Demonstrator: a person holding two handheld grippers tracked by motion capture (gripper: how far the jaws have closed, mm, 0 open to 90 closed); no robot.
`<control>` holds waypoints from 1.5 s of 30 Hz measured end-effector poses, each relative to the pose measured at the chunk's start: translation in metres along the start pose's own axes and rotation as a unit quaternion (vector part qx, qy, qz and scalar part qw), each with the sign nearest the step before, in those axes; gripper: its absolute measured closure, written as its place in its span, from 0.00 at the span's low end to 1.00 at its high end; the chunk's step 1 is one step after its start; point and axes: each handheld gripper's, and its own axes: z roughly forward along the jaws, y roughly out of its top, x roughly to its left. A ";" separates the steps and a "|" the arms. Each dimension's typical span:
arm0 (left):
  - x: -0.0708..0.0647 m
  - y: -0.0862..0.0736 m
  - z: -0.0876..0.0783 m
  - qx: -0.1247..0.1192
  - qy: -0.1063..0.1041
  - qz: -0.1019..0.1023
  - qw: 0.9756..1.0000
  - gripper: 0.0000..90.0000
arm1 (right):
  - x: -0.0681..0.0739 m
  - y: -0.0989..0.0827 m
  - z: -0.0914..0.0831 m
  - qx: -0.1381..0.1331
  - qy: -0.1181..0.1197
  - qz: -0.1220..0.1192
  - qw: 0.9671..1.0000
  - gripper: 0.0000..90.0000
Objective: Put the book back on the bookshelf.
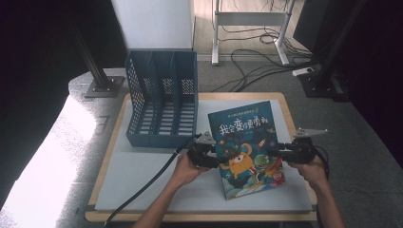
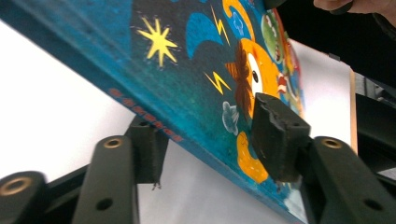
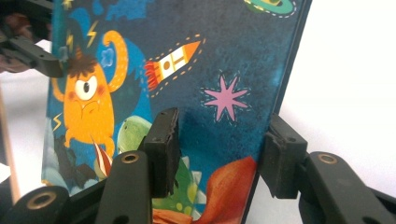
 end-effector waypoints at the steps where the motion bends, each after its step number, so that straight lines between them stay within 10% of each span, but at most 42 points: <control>1: 0.000 0.000 0.000 0.000 0.000 0.000 1.000 0.56 | 0.000 0.000 0.000 0.000 0.000 0.000 1.000 0.57; 10: -0.015 0.007 -0.019 -0.015 0.007 0.047 0.999 0.69 | 0.013 0.016 0.004 -0.023 -0.021 -0.030 0.999 0.53; 27: -0.023 0.014 -0.041 -0.042 0.022 0.057 0.997 0.87 | 0.024 0.021 0.007 -0.070 -0.034 -0.072 0.994 0.50; 33: -0.036 0.017 -0.047 -0.032 0.065 0.109 0.991 0.92 | 0.036 0.026 0.012 -0.068 -0.065 -0.098 0.991 0.48; 45: -0.032 0.011 -0.047 -0.038 0.061 0.097 0.993 0.90 | 0.032 0.021 0.019 -0.067 -0.080 -0.111 0.988 0.38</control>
